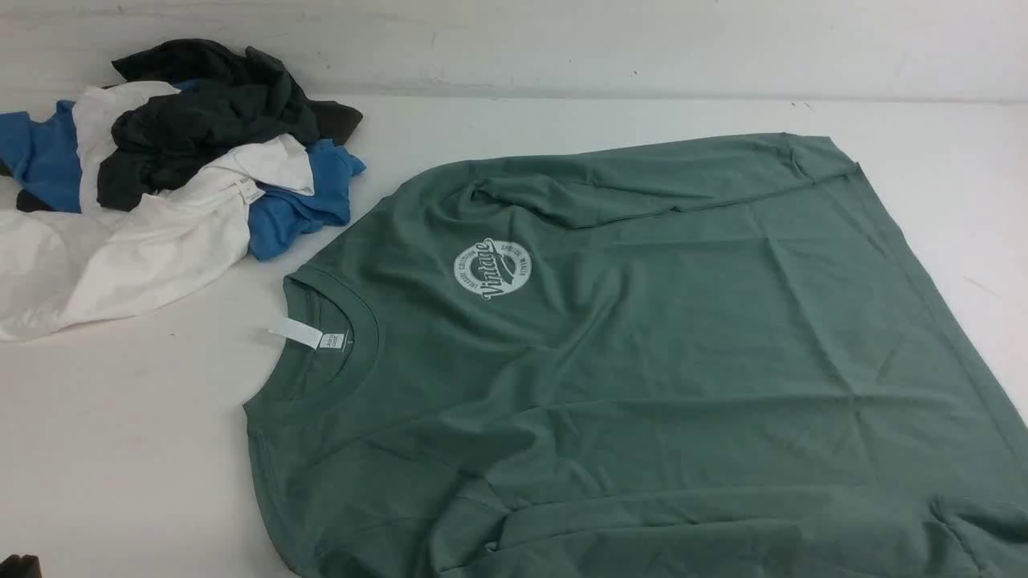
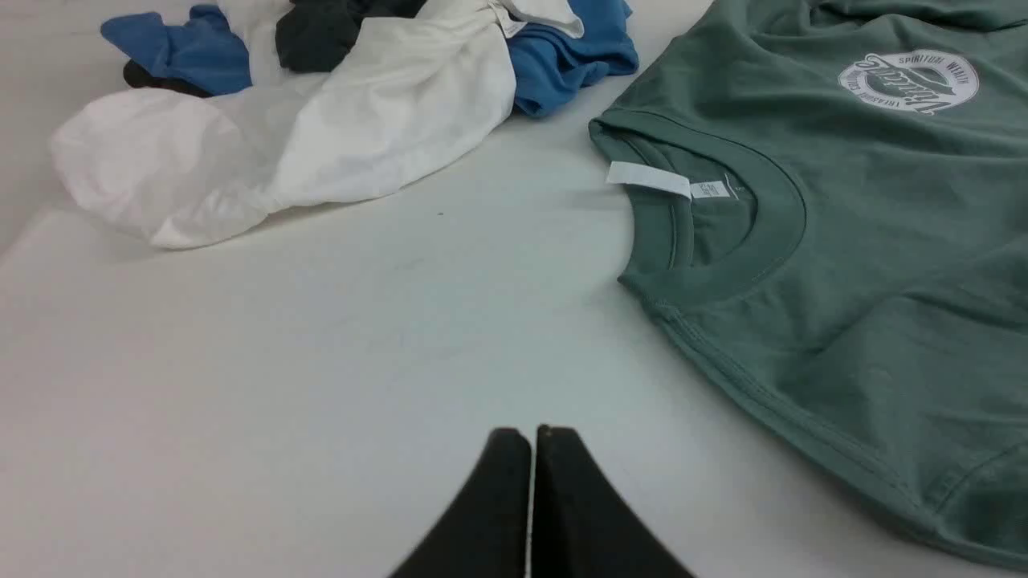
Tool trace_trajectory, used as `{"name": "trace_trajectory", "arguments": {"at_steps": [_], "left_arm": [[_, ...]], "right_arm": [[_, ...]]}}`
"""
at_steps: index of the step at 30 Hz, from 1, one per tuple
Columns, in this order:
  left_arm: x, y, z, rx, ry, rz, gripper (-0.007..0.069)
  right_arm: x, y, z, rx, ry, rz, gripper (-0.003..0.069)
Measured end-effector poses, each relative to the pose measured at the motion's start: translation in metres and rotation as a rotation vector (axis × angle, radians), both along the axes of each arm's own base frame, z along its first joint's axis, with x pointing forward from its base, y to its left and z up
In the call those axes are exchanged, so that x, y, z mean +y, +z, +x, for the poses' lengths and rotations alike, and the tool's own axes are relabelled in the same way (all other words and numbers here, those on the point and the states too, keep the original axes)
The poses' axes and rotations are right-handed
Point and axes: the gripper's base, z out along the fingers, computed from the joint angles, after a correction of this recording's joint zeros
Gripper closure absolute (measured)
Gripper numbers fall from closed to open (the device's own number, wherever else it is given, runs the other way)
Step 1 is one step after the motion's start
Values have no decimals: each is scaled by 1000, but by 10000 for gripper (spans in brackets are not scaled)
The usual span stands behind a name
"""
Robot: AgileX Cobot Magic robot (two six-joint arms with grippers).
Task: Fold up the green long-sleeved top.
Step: Hold the cuff closest to the cuff with your right arm
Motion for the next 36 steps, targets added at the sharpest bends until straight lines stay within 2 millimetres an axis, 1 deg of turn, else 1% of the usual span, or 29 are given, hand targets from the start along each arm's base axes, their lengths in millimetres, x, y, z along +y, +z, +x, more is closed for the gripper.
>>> {"name": "trace_trajectory", "arguments": {"at_steps": [33, 34, 36], "left_arm": [[0, 0, 0, 0, 0, 0, 628], [0, 0, 0, 0, 0, 0, 628], [0, 0, 0, 0, 0, 0, 628]], "right_arm": [[0, 1, 0, -13, 2, -22, 673], [0, 1, 0, -19, 2, -12, 673], [1, 2, 1, -35, 0, 84, 673]]}}
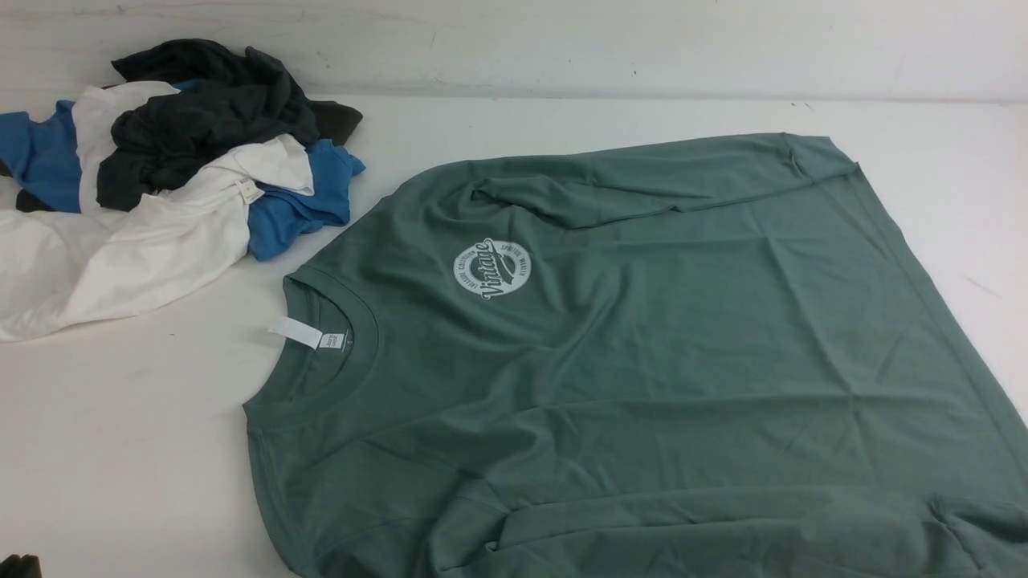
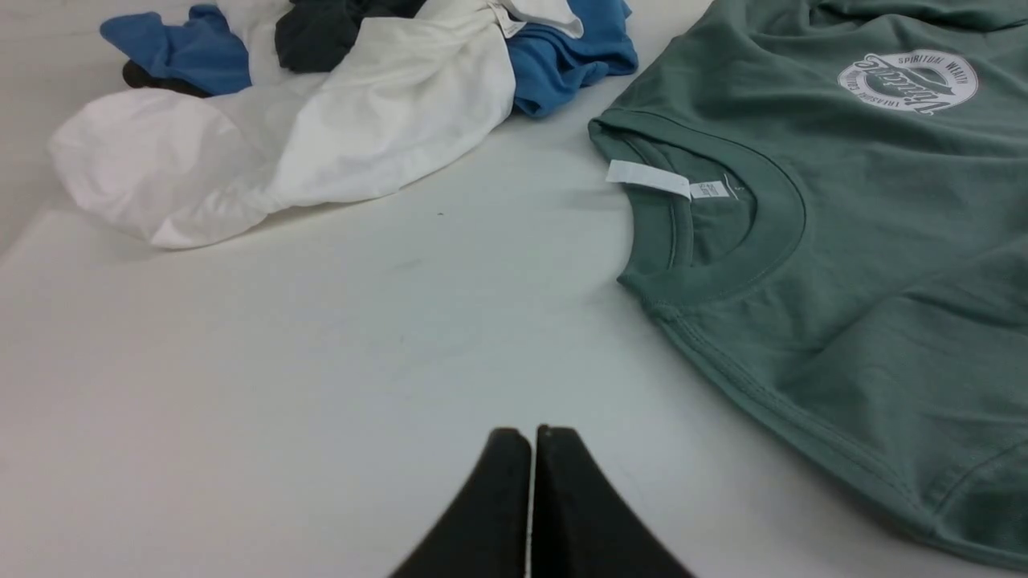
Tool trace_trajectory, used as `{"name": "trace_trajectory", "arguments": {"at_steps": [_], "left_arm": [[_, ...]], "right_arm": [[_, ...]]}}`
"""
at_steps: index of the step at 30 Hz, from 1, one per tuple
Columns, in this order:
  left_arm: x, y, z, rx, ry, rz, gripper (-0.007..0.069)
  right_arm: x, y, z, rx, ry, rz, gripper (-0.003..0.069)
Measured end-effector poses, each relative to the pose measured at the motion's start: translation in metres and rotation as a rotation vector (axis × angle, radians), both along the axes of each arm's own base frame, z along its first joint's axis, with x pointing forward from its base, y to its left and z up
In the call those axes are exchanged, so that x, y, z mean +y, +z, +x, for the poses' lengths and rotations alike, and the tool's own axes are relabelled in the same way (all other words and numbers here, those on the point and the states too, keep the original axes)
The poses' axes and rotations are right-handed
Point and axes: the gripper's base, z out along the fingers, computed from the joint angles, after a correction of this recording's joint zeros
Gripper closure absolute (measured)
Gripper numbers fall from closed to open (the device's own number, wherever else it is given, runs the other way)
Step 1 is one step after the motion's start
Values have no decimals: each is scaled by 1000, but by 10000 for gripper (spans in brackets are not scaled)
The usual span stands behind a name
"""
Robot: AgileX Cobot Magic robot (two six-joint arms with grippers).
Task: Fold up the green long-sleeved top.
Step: Hold the cuff closest to the cuff with your right arm
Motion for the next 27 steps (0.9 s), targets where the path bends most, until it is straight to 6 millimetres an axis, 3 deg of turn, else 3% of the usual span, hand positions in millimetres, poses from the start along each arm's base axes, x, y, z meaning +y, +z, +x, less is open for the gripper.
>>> {"name": "trace_trajectory", "arguments": {"at_steps": [4, 9, 15, 20, 23, 27], "left_arm": [[0, 0, 0, 0, 0, 0, 628], [0, 0, 0, 0, 0, 3, 628], [0, 0, 0, 0, 0, 6, 628], [0, 0, 0, 0, 0, 6, 628], [0, 0, 0, 0, 0, 6, 628], [0, 0, 0, 0, 0, 6, 628]], "right_arm": [[6, 0, 0, 23, -9, 440, 673], [10, 1, -1, 46, -9, 701, 673], [10, 4, 0, 25, -10, 771, 673], [4, 18, 1, -128, -12, 742, 673], [-1, 80, -11, -411, 26, 551, 673], [2, 156, -16, -476, 53, 323, 673]]}}
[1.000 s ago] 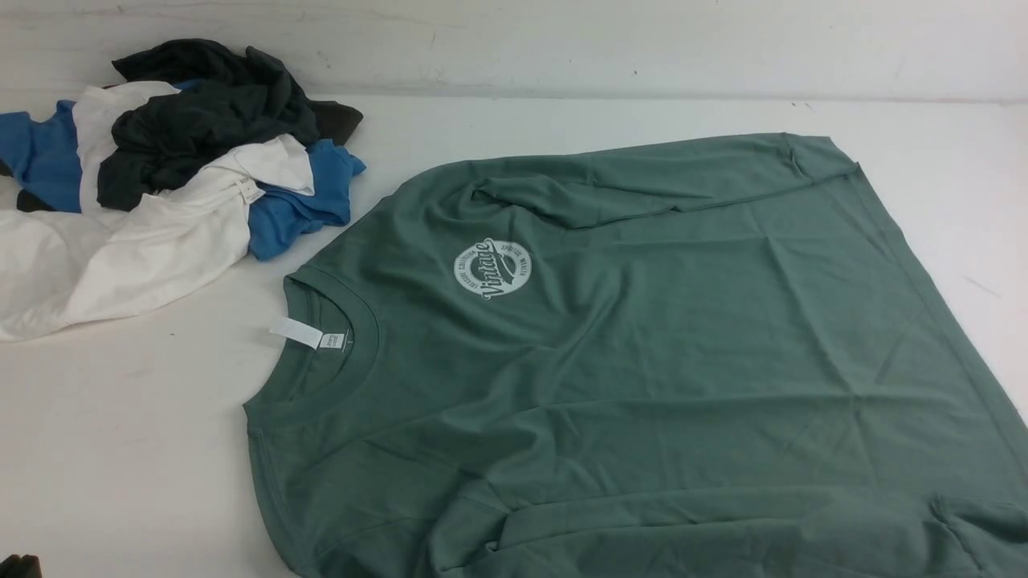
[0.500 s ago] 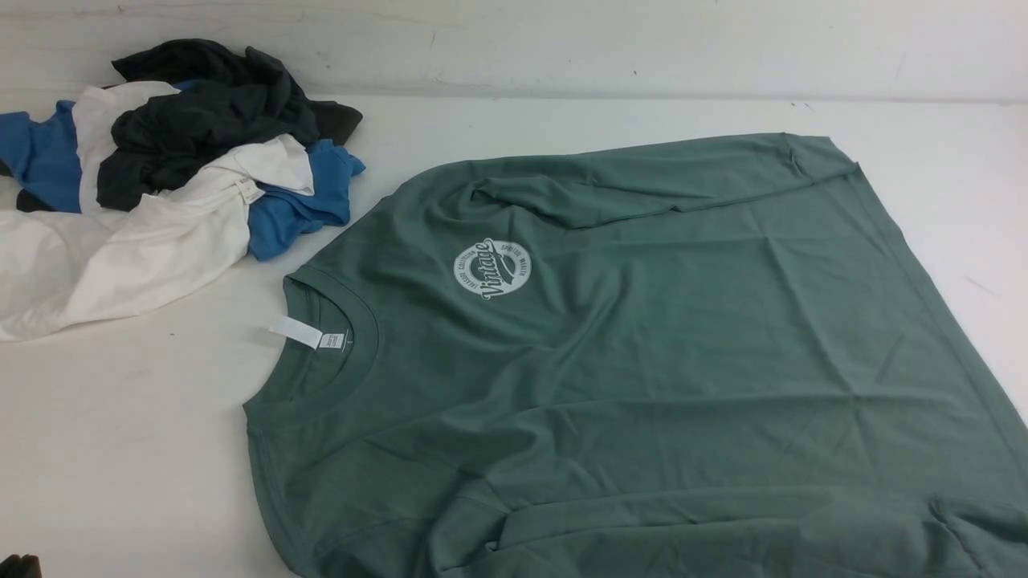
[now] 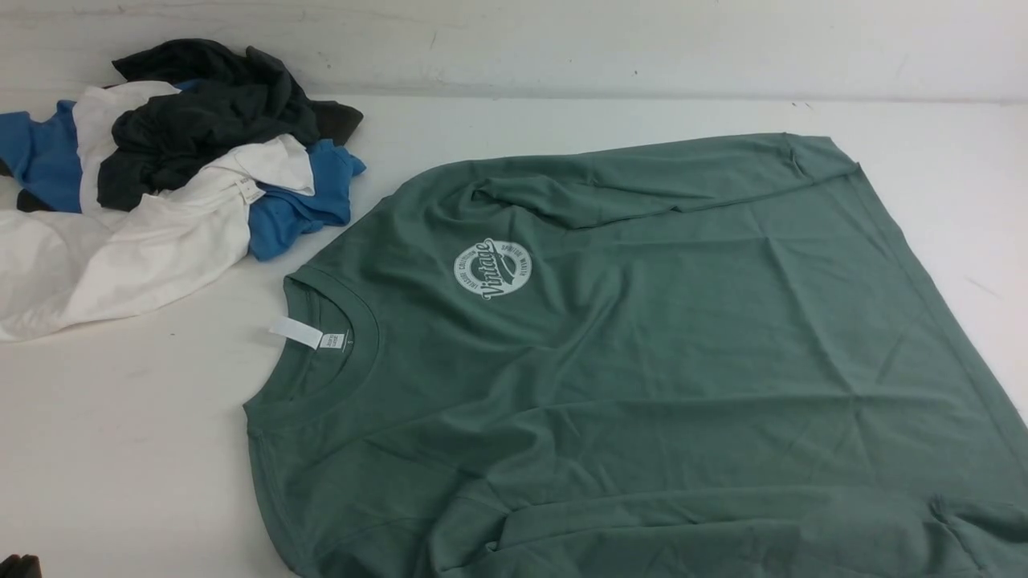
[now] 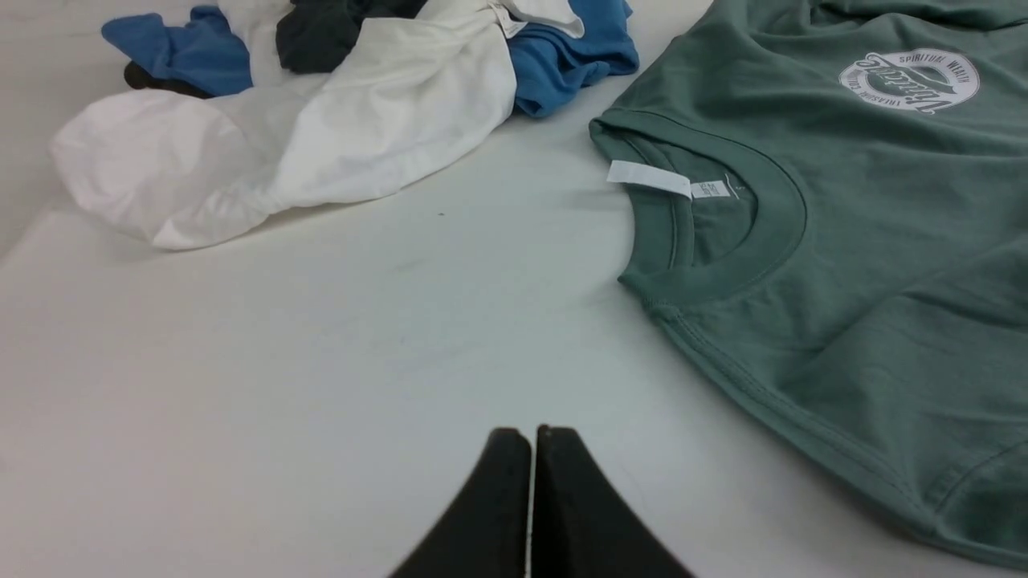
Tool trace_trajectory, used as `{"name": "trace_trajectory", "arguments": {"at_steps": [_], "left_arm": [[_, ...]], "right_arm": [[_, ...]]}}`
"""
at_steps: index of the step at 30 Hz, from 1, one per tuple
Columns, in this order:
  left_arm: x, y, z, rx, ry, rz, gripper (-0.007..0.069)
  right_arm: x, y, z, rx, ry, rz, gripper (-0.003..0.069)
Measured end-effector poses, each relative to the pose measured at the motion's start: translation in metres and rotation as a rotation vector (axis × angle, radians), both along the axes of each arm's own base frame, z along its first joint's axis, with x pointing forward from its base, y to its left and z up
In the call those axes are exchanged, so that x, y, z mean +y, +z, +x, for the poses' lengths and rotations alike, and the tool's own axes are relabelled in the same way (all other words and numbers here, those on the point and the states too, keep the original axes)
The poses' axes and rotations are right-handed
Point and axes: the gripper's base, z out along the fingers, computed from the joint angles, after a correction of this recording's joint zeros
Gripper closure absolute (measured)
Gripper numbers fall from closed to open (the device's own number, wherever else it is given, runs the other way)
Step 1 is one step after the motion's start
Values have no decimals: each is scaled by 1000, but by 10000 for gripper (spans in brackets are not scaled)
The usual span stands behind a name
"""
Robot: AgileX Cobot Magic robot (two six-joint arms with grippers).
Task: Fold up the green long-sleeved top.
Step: Hold the cuff closest to the cuff with your right arm
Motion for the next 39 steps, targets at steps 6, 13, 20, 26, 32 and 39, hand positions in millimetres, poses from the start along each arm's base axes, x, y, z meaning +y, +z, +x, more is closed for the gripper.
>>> {"name": "trace_trajectory", "arguments": {"at_steps": [6, 13, 20, 26, 32, 39], "left_arm": [[0, 0, 0, 0, 0, 0, 628], [0, 0, 0, 0, 0, 0, 628], [-1, 0, 0, 0, -3, -35, 628], [-5, 0, 0, 2, -12, -154, 628], [-6, 1, 0, 3, -15, -194, 628], [-6, 1, 0, 3, -15, -197, 628]], "right_arm": [[20, 39, 66, 685, 182, -240, 673], [12, -29, 149, 1403, 192, -465, 669], [3, -92, 204, 1670, 84, -475, 666], [-7, -141, 244, 1845, -30, -504, 651], [-13, -152, 268, 1919, -43, -509, 563], [-13, -164, 271, 1965, 1, -562, 307]]}}
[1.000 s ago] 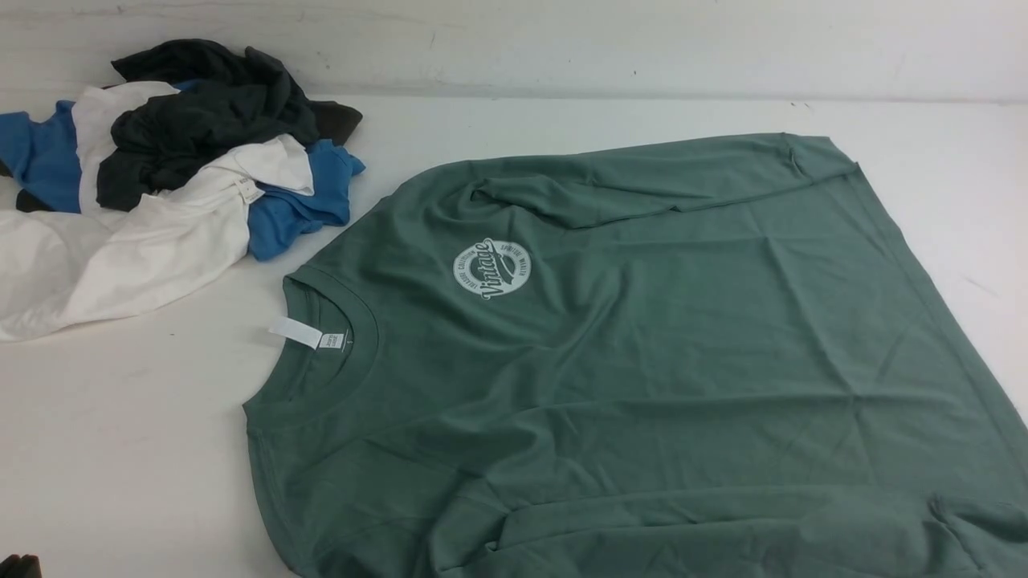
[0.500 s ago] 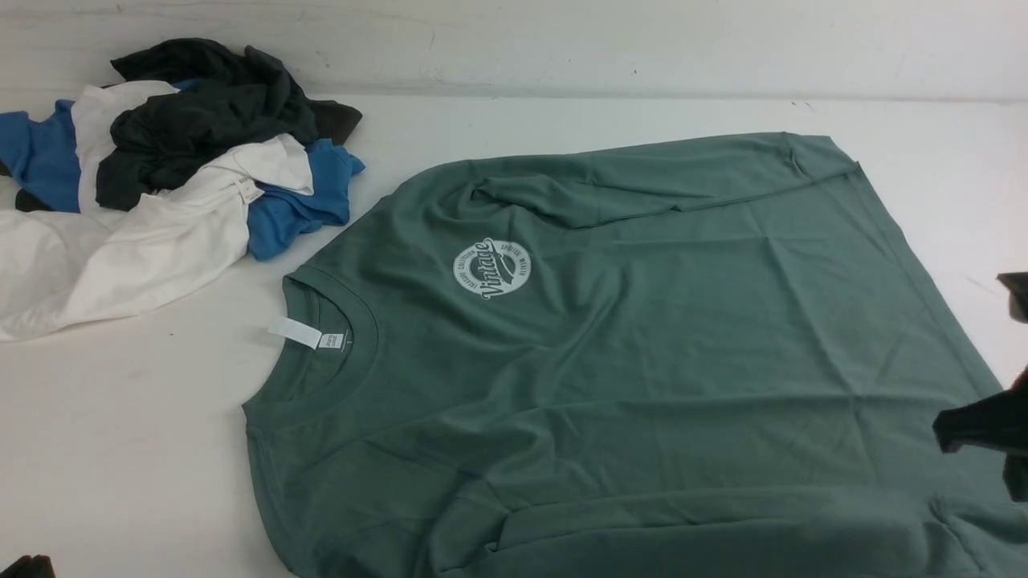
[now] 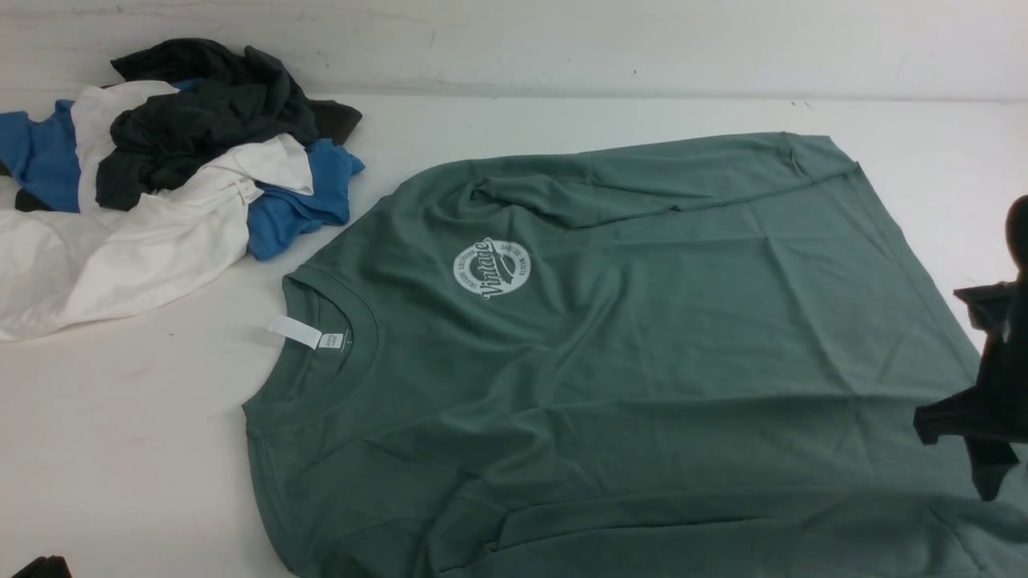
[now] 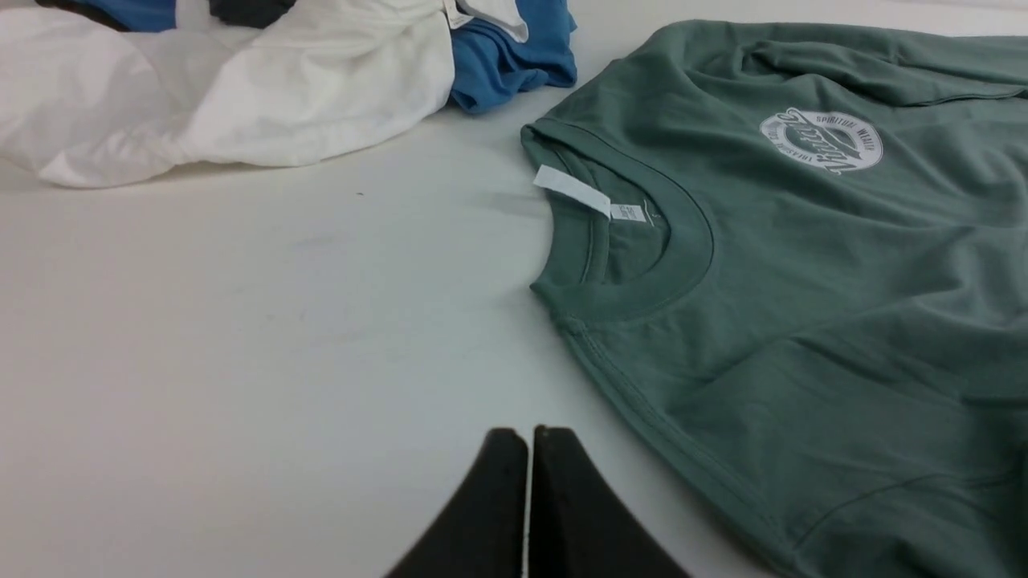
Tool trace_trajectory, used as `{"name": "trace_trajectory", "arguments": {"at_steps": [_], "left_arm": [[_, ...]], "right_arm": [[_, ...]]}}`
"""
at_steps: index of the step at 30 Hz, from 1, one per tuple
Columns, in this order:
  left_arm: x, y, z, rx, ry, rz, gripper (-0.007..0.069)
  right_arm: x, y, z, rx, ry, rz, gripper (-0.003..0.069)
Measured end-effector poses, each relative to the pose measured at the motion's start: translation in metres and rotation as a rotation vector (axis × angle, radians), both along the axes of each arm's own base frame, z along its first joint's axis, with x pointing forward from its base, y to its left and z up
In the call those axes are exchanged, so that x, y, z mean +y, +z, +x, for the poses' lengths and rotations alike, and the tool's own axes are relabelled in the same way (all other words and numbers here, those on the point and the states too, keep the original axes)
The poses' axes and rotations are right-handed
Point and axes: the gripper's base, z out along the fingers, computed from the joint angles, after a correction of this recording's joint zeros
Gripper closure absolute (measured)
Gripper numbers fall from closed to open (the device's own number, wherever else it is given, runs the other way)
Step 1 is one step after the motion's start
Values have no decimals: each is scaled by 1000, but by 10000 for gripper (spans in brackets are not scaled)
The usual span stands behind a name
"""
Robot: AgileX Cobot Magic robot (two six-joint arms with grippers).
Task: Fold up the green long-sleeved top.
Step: Hold the cuff closest to the cuff with your right arm
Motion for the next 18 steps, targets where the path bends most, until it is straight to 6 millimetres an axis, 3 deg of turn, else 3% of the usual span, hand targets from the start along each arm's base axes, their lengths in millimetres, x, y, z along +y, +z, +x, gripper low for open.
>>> {"name": "trace_trajectory", "arguments": {"at_steps": [4, 10, 14, 18], "left_arm": [[0, 0, 0, 0, 0, 0, 628], [0, 0, 0, 0, 0, -1, 628], [0, 0, 0, 0, 0, -1, 628], [0, 0, 0, 0, 0, -1, 628]], "right_arm": [[-1, -14, 2, 51, 22, -6, 209], [-1, -21, 5, 74, 60, -7, 206], [1, -23, 5, 85, 84, 14, 323], [3, -24, 5, 92, 98, 43, 515]]}}
